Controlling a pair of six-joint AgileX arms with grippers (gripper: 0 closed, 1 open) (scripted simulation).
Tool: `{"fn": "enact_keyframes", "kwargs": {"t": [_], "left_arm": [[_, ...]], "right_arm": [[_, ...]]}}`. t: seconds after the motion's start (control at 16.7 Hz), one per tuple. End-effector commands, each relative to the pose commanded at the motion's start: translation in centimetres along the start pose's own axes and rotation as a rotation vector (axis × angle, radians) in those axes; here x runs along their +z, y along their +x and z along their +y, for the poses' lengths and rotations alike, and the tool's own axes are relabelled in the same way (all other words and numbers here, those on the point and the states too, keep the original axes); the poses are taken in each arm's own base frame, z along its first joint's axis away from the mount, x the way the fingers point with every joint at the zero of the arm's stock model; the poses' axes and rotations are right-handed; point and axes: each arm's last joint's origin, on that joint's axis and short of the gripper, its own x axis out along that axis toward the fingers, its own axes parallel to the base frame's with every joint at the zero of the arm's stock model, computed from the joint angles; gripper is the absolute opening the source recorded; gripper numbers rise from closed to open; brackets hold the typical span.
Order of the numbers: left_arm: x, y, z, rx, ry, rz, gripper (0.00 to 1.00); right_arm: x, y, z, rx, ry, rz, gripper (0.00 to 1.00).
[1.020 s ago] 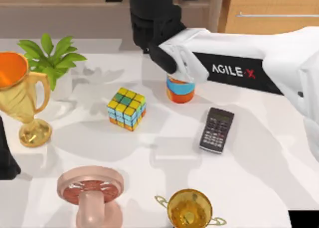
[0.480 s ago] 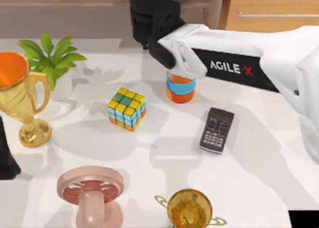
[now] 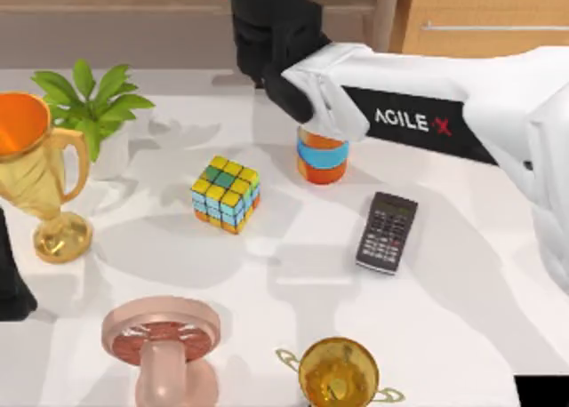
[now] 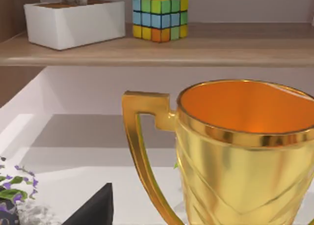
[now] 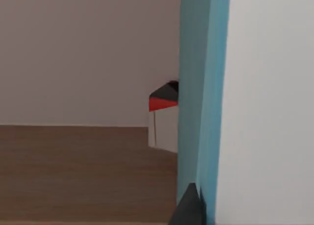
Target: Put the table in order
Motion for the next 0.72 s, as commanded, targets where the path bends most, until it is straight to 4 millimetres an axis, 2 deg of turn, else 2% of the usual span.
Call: {"fn": "enact_keyframes", "kwargs": {"t": [0.18,0.72], "left_arm": [[0.00,0.00,0.00,0.000,0.000,0.000,1.00],[0.00,0.00,0.00,0.000,0.000,0.000,1.00]], "right_arm": [[0.00,0.00,0.00,0.000,0.000,0.000,0.02],[0.09,-0.14,0.14,0.004,0.002,-0.001,0.00]]}}
